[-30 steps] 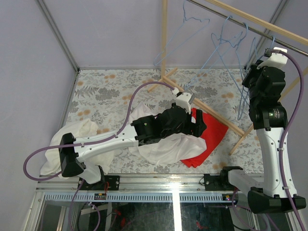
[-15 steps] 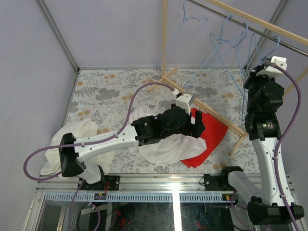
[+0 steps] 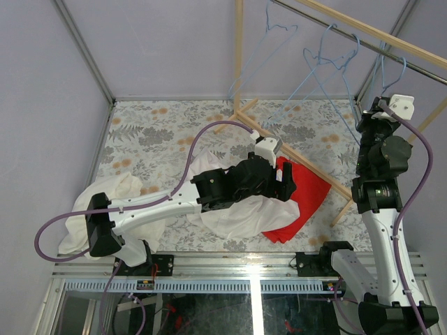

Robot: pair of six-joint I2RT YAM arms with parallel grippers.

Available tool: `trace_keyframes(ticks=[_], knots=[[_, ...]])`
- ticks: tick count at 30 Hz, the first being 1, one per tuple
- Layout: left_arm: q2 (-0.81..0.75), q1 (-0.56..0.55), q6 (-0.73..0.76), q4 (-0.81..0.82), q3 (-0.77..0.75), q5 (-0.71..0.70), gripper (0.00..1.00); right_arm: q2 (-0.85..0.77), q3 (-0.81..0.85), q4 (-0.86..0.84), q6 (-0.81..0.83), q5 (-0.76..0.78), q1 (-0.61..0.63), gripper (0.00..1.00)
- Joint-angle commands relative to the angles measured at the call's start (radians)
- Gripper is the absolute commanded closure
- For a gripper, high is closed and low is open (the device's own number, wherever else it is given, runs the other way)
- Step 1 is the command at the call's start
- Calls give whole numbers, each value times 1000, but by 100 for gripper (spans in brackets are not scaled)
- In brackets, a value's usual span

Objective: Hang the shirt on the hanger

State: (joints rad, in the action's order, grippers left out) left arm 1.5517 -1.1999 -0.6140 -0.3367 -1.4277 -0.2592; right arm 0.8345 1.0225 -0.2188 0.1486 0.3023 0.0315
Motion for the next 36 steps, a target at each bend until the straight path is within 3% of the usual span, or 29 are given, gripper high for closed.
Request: trace_keyframes(ticks=[1, 5, 11, 17, 27, 36], knots=[[-12, -5, -6, 13, 11, -11, 20, -22, -24, -213, 100, 18, -2, 100], [-7, -5, -7, 13, 12, -8, 20, -26, -39, -280, 144, 11, -2, 100], [-6, -6, -13, 18, 21, -9, 20, -69, -17, -202, 110, 76, -2, 100], [12, -6, -16, 25, 21, 19, 20, -164, 0, -3, -32, 64, -2, 100], [10, -6, -9, 15, 18, 23, 21, -282, 50, 260, -131, 107, -1, 100], [-89, -5, 36, -39, 25, -86, 20, -358, 203, 651, -280, -60, -1, 100]])
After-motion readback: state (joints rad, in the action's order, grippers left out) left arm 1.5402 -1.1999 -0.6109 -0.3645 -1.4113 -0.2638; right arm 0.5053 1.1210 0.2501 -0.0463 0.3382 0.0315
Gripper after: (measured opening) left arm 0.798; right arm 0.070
